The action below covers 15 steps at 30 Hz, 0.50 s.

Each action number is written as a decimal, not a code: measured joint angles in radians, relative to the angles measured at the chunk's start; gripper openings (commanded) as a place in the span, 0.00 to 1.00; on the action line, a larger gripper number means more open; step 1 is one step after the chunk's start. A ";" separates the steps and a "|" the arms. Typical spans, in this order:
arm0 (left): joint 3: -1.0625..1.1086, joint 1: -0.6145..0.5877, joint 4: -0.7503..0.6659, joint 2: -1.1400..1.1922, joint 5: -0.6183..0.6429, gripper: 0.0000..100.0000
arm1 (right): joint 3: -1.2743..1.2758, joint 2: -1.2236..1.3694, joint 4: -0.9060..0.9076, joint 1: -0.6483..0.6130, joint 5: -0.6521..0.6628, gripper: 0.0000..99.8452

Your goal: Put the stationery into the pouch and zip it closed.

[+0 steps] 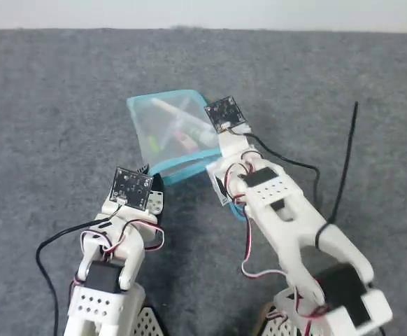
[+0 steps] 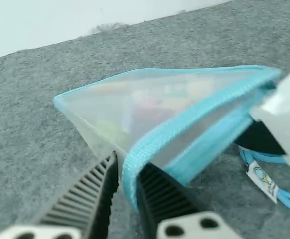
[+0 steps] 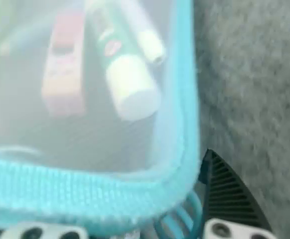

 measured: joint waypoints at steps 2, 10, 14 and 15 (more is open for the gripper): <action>0.000 -0.002 0.000 0.000 0.002 0.01 | 0.000 0.038 -0.046 0.000 -0.006 0.22; 0.000 -0.002 -0.028 0.000 0.003 0.01 | -0.060 0.032 0.118 0.072 -0.005 0.03; 0.018 0.000 -0.109 0.000 0.003 0.01 | -0.169 -0.089 0.437 0.094 0.107 0.01; 0.025 0.002 -0.123 0.000 0.003 0.01 | -0.192 -0.121 0.523 0.094 0.144 0.01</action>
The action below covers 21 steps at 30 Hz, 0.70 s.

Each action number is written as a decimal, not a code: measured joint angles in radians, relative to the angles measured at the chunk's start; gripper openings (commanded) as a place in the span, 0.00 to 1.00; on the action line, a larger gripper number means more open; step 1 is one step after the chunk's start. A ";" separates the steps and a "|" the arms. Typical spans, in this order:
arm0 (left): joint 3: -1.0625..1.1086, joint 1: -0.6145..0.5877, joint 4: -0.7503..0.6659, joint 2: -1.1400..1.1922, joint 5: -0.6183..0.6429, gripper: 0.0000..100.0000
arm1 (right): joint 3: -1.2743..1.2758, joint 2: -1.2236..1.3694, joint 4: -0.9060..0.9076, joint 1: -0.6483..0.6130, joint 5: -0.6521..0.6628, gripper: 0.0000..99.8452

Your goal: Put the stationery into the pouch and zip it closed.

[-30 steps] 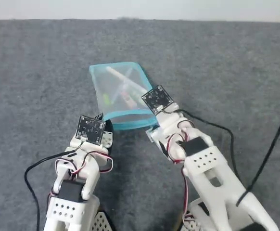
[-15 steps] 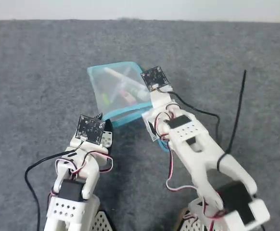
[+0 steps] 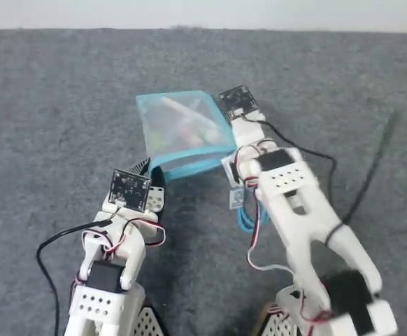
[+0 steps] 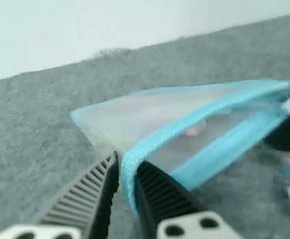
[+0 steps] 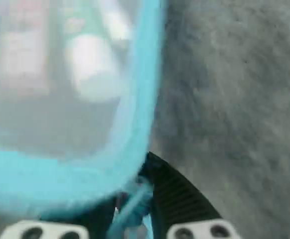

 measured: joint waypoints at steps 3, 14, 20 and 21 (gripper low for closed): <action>0.003 0.000 -0.012 0.000 -0.005 0.01 | -0.034 -0.083 0.229 -0.037 0.104 0.04; 0.003 0.000 -0.015 0.000 -0.006 0.01 | 0.074 -0.144 0.230 -0.043 0.138 0.31; 0.003 0.000 -0.015 0.000 -0.006 0.01 | 0.109 -0.144 0.137 -0.046 0.138 0.31; 0.003 0.000 -0.015 0.000 -0.006 0.01 | 0.109 -0.144 0.132 -0.046 0.138 0.31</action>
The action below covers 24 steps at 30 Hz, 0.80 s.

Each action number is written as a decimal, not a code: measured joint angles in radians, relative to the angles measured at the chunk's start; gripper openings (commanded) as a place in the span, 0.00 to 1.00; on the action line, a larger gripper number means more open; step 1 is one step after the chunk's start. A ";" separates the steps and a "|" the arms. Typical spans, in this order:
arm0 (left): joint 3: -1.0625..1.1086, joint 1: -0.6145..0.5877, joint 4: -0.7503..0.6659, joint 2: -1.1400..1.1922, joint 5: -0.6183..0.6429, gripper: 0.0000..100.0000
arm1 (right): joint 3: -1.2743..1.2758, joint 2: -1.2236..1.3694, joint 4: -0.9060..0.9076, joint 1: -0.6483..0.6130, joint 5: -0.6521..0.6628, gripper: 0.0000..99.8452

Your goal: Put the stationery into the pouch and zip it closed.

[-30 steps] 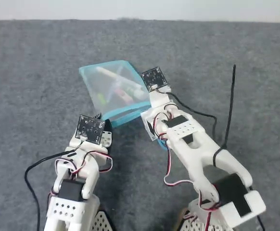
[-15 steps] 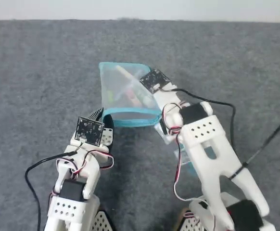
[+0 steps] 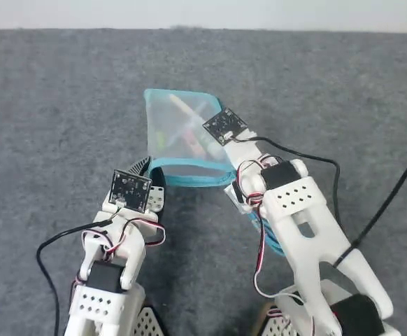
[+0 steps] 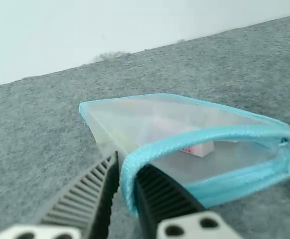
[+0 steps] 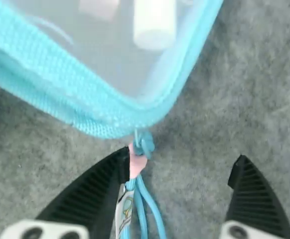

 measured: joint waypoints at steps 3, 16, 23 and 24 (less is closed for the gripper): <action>0.002 0.000 0.000 0.000 0.000 0.01 | 0.005 0.000 -0.026 0.000 0.000 0.31; 0.002 0.000 0.000 0.000 0.000 0.01 | 0.158 0.000 -0.295 -0.028 0.000 0.00; 0.002 0.000 0.000 0.000 0.000 0.01 | 0.089 -0.043 -0.126 -0.028 0.037 0.01; 0.002 0.000 0.000 0.000 0.000 0.01 | 0.051 -0.058 -0.064 -0.028 0.051 0.01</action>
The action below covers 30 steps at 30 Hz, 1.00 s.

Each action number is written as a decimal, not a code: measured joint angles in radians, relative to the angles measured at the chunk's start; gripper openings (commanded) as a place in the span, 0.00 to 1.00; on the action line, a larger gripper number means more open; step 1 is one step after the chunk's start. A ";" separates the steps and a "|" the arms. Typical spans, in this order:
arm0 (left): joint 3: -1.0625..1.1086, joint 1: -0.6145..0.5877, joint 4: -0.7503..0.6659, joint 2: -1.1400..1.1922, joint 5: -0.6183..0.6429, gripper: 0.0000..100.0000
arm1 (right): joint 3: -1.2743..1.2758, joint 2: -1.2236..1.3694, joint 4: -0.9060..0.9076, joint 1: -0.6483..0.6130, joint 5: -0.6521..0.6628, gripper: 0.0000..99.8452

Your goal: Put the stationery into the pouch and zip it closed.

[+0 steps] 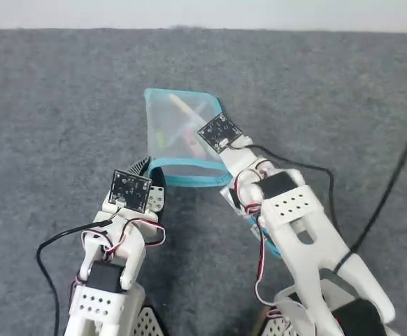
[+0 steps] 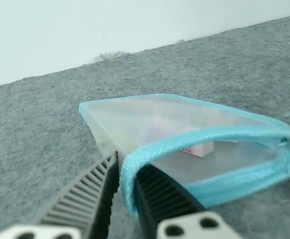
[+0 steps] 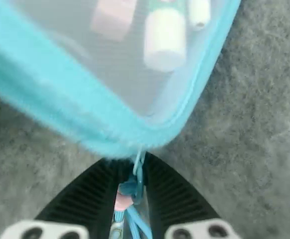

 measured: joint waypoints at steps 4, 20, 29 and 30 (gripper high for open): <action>0.000 0.000 0.000 0.000 0.000 0.01 | -0.164 -0.055 0.222 -0.002 0.012 0.01; -0.002 -0.003 0.018 0.000 -0.026 0.01 | -0.370 0.069 0.236 -0.396 0.012 0.01; -0.002 -0.031 0.018 0.000 -0.026 0.01 | -0.371 0.068 0.255 -0.413 0.012 0.22; -0.002 -0.031 0.018 0.000 -0.026 0.01 | -0.367 0.054 0.264 -0.411 0.014 0.26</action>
